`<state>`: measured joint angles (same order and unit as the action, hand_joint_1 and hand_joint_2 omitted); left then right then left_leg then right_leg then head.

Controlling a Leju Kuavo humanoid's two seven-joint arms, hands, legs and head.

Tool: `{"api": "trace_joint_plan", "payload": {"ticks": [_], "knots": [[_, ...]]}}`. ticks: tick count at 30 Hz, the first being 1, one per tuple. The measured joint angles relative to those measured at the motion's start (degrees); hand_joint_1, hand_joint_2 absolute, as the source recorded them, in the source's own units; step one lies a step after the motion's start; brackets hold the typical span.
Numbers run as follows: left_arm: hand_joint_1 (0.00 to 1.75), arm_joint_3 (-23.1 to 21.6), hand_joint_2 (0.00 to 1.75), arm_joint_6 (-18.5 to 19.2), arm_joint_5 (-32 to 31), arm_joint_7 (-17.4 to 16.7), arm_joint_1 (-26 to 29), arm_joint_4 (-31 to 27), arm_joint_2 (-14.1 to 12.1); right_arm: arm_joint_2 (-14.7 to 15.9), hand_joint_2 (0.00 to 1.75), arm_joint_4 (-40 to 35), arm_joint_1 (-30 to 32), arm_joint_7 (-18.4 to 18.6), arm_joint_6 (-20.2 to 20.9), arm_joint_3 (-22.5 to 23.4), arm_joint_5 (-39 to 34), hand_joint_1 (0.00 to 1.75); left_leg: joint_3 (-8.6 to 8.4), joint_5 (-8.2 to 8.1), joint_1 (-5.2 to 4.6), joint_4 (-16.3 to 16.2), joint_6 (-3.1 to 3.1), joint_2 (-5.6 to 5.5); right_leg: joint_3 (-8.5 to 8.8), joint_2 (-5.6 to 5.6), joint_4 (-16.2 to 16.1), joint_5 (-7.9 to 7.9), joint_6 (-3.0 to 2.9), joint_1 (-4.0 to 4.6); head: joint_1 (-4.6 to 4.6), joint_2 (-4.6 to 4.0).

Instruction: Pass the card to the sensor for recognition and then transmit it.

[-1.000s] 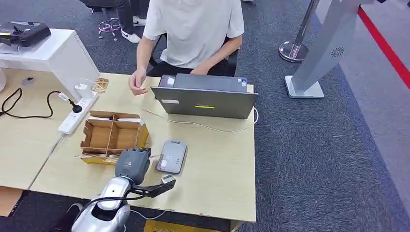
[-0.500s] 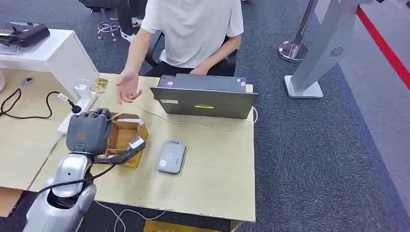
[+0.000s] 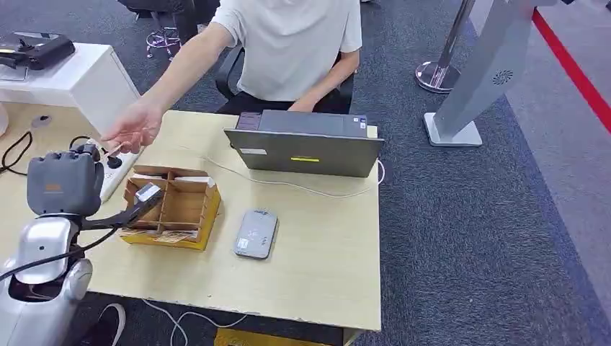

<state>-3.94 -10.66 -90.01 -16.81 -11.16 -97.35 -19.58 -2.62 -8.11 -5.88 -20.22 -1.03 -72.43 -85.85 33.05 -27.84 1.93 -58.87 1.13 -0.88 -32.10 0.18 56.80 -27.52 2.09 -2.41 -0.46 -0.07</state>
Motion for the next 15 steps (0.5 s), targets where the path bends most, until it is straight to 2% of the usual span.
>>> {"api": "trace_joint_plan", "payload": {"ticks": [5, 15], "knots": [[0.00, 0.2, 1.75, -0.1, 0.0, 0.0, 0.2, 0.4, 0.0, 0.0, 0.00, 0.0, 0.0, 0.1, -0.2, -0.2, -0.1, 0.00, -0.01, 0.00, 0.00, 0.0, 0.00, -0.01, -0.01, 0.00, 0.0, 0.00, 0.00, 0.00, 0.00, 0.00], [0.00, -0.6, 1.75, -2.1, 0.0, 2.2, 0.9, 0.5, 1.7, 0.0, 0.00, 0.4, 0.0, -0.1, -0.7, -0.6, -0.3, 0.00, 0.00, 0.00, 0.00, 0.0, 0.00, -0.01, -0.03, 0.01, 0.0, 0.00, 0.00, 0.00, 0.00, 0.00]]}}
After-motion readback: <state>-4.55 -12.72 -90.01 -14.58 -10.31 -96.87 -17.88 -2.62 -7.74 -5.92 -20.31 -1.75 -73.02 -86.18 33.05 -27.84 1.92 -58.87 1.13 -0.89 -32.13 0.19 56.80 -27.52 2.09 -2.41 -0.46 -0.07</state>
